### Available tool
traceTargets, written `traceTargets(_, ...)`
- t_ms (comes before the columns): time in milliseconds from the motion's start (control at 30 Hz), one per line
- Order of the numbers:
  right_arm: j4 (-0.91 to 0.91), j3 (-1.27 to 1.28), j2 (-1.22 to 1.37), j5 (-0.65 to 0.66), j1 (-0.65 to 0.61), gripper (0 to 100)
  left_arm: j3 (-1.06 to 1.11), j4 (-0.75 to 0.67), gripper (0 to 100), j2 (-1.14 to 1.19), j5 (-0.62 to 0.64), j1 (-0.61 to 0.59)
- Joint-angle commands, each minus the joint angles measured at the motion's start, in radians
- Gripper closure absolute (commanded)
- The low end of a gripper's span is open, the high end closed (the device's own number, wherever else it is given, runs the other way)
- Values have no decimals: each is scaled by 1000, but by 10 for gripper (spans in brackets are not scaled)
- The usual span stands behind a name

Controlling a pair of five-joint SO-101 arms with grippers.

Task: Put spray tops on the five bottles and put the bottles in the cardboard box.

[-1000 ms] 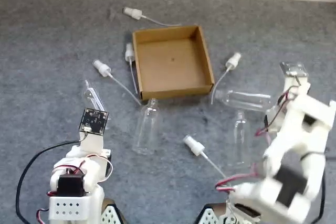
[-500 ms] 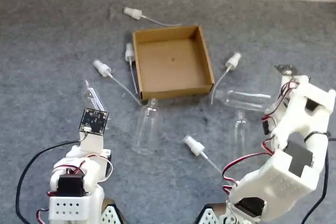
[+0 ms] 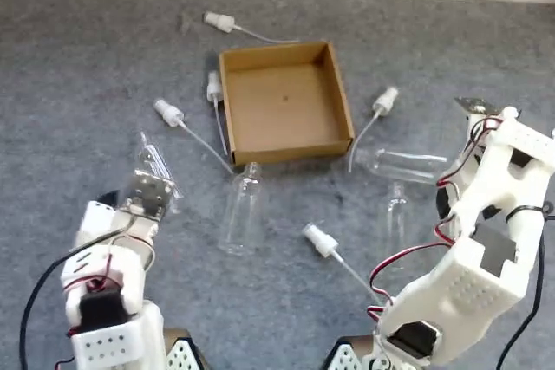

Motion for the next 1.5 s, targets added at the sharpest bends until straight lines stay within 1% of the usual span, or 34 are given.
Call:
traceTargets(0, -12, -54, -12, 11, -15, 755, -305, 107, 985, 22, 98, -24)
traceTargets(67, -12, -54, -12, 11, -15, 755, -444, 144, 985, 127, 124, -24)
traceTargets(133, -12, -54, -12, 11, -15, 755, -595, 184, 985, 309, 133, -24)
traceTargets(233, -12, -53, -12, 11, -15, 755, -835, 262, 985, 673, 187, -4)
traceTargets(367, -13, -53, -12, 11, -15, 755, -1162, 384, 970, 1165, 227, 101)
traceTargets(533, -5, -53, -12, 8, -8, 755, -1546, 413, 815, 1626, 454, 147)
traceTargets(600, -5, -53, -10, 8, -7, 755, -1693, 407, 818, 1770, 572, 153)
traceTargets(700, -5, -51, -10, 8, -13, 755, -1923, 404, 856, 1979, 756, 151)
traceTargets(867, -5, -51, -8, 9, -13, 755, -2229, 407, 891, 2316, 968, 150)
traceTargets(967, -5, -51, -8, 11, -10, 755, -2361, 407, 891, 2483, 1045, 151)
traceTargets(1100, -5, -51, -8, 11, -10, 755, -2496, 425, 891, 2634, 1097, 157)
traceTargets(1300, -5, -51, -8, 11, -15, 755, -2600, 460, 891, 2773, 1109, 157)
traceTargets(1467, -5, -48, -8, 11, -12, 755, -2626, 474, 891, 2839, 1109, 185)
